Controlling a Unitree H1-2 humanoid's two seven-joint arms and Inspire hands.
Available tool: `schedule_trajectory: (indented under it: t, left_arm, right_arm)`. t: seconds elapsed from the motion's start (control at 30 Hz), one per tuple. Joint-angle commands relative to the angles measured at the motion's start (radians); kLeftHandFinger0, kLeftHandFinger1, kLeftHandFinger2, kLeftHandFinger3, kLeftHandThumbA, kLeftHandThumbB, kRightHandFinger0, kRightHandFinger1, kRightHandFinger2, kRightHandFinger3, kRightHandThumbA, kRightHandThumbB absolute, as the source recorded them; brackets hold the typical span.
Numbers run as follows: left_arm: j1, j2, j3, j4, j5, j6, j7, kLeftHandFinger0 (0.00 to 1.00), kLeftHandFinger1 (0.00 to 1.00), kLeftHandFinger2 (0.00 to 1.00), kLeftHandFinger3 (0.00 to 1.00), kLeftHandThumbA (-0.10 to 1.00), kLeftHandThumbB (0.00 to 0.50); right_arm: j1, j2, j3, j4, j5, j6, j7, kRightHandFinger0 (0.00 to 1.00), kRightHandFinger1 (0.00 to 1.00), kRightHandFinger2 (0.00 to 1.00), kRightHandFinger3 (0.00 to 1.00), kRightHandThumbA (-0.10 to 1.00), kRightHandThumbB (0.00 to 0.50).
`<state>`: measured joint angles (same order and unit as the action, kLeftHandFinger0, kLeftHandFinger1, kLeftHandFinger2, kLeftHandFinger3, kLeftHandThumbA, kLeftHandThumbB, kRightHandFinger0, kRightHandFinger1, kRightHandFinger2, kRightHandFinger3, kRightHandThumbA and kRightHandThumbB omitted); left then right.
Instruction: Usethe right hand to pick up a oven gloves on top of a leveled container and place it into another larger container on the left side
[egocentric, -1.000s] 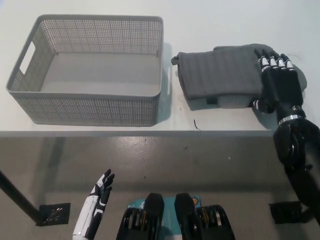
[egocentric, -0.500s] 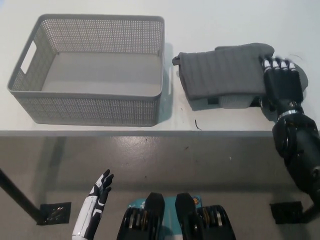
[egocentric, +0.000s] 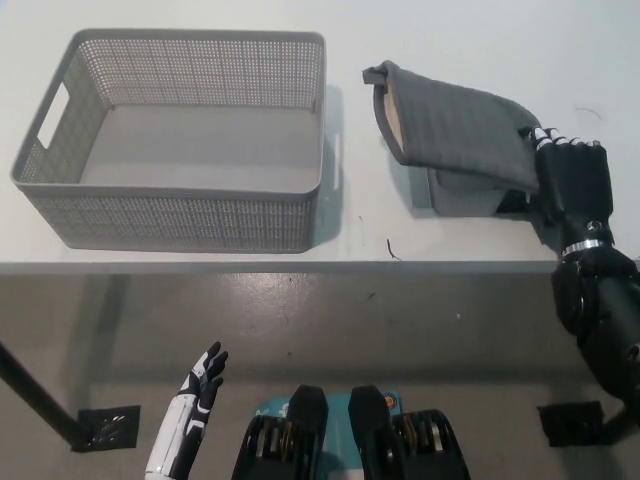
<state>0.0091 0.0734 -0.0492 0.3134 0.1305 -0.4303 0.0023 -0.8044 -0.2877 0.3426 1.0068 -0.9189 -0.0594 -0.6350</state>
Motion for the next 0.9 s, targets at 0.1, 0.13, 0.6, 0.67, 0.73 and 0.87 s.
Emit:
schedule_trajectory:
  t: [0.1,0.13,0.6,0.67,0.73,0.87]
  left_arm:
    - [-0.032,-0.002,0.008,-0.02,-0.006,-0.037,0.014,1.0,1.0,1.0,1.0,1.0,0.157]
    - [-0.034,-0.002,0.008,-0.021,-0.003,-0.038,0.016,1.0,1.0,1.0,1.0,1.0,0.158]
    - [-0.036,-0.002,0.007,-0.021,-0.003,-0.034,0.013,1.0,1.0,1.0,1.0,1.0,0.172]
    - [-0.049,0.004,0.009,-0.019,-0.007,-0.03,0.009,1.0,1.0,1.0,1.0,1.0,0.175]
    - [-0.049,0.003,0.009,-0.02,-0.012,-0.03,0.007,1.0,1.0,1.0,1.0,1.0,0.167]
    - [-0.051,0.005,0.007,-0.019,-0.004,-0.035,0.009,1.0,1.0,1.0,1.0,1.0,0.167]
  right_arm:
    - [-0.137,-0.027,-0.027,-0.046,0.041,-0.221,-0.349,0.0,0.23,0.64,0.68,-0.1,0.125]
    - [-0.142,-0.032,-0.029,-0.066,0.033,-0.207,-0.359,0.0,0.21,0.62,0.67,-0.1,0.134]
    - [-0.202,-0.093,-0.121,-0.457,0.092,-0.179,-0.126,0.0,0.18,0.63,0.69,-0.1,0.206]
    - [-0.225,-0.088,-0.116,-0.471,0.09,-0.172,-0.098,0.0,0.17,0.63,0.66,-0.1,0.223]
    - [-0.242,-0.077,-0.107,-0.475,0.09,-0.172,-0.081,0.0,0.18,0.62,0.66,-0.1,0.212]
    - [-0.272,-0.048,-0.087,-0.446,0.086,-0.164,-0.05,0.0,0.2,0.64,0.64,-0.1,0.224]
